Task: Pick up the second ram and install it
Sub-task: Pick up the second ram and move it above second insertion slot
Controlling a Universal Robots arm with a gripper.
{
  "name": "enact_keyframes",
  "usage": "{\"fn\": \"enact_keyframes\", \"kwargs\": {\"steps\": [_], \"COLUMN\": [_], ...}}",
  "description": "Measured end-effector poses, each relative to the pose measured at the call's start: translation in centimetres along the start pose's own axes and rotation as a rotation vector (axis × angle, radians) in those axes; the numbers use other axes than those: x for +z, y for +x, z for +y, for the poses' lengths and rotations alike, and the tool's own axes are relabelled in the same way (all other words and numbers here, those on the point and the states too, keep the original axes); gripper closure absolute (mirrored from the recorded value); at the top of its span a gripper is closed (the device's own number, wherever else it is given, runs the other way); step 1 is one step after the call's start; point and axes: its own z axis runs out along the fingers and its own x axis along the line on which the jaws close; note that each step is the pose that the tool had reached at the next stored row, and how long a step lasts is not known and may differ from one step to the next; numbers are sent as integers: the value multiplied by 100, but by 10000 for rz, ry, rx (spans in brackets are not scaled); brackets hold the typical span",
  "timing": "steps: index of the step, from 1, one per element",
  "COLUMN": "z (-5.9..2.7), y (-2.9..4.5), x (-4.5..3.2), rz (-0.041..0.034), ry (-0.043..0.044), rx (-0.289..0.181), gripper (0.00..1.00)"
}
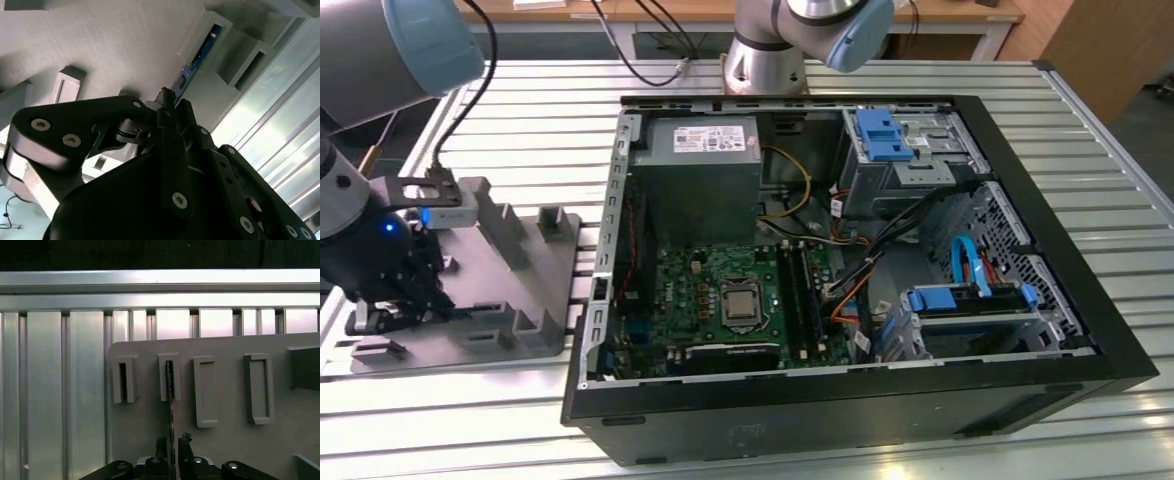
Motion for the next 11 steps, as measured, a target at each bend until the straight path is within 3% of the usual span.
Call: {"fn": "enact_keyframes", "kwargs": {"steps": [3,8,10,11], "z": [1,1,1,0], "y": [0,0,0,0], "x": [49,51,52,52], "rz": [-11,-14,-15,-15], "ry": [1,-1,-1,-1], "rx": [1,0,0,1], "gripper": [76,76,78,84]}}
